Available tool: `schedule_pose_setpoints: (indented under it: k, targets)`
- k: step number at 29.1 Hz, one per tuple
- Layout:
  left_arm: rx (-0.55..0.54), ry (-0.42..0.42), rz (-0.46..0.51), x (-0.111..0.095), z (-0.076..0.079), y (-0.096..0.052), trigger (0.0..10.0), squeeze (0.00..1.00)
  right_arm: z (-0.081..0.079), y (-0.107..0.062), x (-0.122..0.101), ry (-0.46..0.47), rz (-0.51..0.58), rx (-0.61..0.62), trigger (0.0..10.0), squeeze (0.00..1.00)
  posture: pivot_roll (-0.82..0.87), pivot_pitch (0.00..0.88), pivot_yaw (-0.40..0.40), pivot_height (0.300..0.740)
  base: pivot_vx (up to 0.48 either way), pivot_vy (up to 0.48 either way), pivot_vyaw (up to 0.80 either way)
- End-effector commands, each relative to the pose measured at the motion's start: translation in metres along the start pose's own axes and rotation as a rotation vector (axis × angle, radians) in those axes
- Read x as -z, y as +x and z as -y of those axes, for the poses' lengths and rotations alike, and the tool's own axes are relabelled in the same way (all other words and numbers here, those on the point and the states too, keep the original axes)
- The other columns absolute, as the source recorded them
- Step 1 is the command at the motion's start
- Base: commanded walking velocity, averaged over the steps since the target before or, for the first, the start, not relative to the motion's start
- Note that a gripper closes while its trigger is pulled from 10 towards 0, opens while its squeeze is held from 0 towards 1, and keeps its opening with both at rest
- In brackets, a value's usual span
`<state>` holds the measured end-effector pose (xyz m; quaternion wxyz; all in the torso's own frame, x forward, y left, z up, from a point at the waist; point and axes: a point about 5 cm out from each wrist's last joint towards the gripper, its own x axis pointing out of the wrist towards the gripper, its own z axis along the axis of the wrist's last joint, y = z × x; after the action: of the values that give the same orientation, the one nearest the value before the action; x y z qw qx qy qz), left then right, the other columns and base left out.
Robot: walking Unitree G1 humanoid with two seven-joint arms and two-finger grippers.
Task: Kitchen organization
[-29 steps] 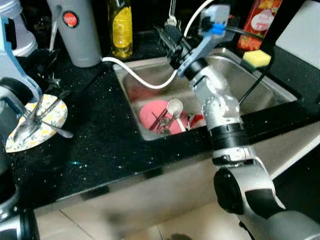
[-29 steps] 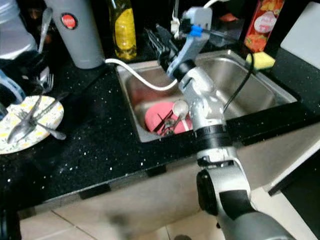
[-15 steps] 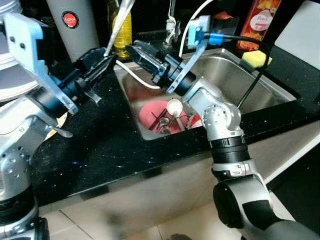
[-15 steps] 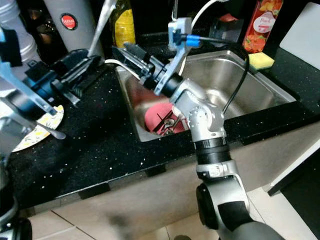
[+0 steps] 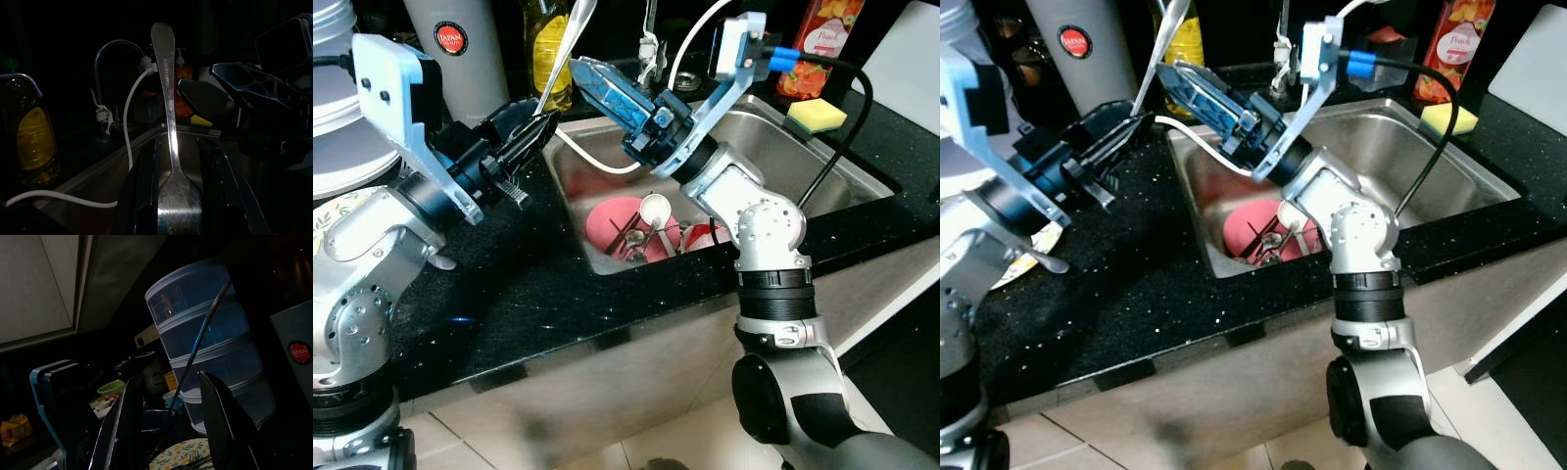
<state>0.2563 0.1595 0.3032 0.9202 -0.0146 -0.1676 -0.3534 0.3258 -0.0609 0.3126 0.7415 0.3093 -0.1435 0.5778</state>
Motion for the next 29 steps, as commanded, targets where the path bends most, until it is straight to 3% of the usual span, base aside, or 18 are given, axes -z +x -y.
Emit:
schedule_pose_setpoints:
  k: [1,19,21,29]
  targets:
    - [0.007,0.003,0.012,0.0,0.003,0.002,10.0,0.0,-0.006,0.001,-0.001,-0.003,-0.002,-0.022,10.0,0.0,0.06,0.0,-0.03,0.74,0.0,0.0,0.0]
    - [0.062,-0.018,-0.014,0.01,0.012,0.009,10.0,0.0,-0.007,0.003,0.005,0.025,-0.027,-0.003,10.0,0.0,0.07,0.0,-0.028,0.74,0.0,0.0,0.0]
    - [0.06,-0.02,-0.023,0.013,0.012,0.008,10.0,0.0,-0.006,0.004,0.005,0.026,-0.024,0.003,0.0,0.0,0.07,0.0,-0.03,0.74,0.0,0.0,0.0]
    - [0.038,0.001,-0.024,0.013,0.011,0.009,10.0,0.0,-0.005,0.004,0.003,0.034,-0.014,0.004,0.0,0.0,0.07,0.0,-0.034,0.74,0.0,0.0,0.0]
